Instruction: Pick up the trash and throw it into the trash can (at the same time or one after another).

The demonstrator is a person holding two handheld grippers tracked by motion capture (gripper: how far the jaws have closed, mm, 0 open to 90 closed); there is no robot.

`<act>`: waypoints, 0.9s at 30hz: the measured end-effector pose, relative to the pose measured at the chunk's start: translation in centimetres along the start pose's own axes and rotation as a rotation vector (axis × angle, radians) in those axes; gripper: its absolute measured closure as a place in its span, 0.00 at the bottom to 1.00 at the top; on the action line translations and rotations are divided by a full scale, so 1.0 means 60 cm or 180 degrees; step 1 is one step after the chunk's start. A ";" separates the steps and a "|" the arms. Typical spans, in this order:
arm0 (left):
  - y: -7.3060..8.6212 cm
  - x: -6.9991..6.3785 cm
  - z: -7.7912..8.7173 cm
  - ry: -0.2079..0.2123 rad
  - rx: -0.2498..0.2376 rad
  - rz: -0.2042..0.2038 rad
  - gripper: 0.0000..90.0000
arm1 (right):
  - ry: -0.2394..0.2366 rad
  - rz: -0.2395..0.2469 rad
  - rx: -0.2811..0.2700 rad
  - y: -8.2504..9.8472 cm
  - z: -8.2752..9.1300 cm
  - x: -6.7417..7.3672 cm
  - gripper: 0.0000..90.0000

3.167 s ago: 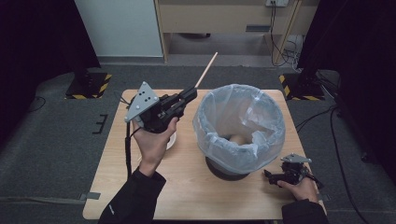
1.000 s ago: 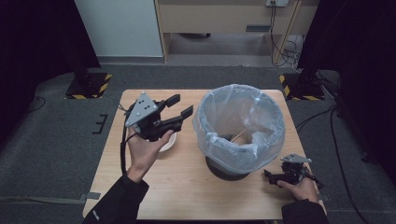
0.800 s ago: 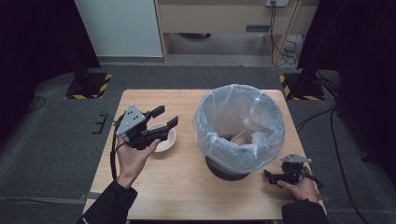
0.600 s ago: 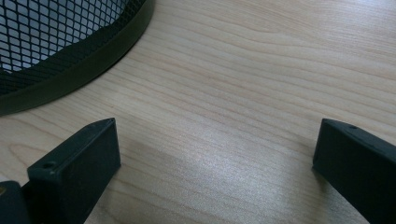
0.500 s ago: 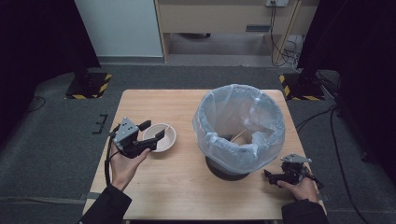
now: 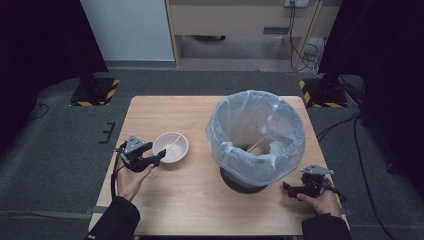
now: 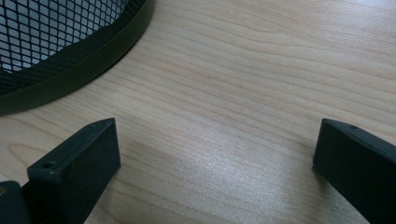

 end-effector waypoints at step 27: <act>0.062 0.009 -0.010 0.0009 0.0686 0.0001 0.61 | -0.0022 0.0015 0.0003 0.000 0.000 0.002 0.01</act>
Point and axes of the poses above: each handheld gripper's, and its own axes: z roughly backward along the jaws, y roughly out of its underside, x roughly to its left, the point moved 2 cm from there along -z, roughly forward along the jaws, and after that the axes turned 12 degrees about x, right-handed, at the moved point
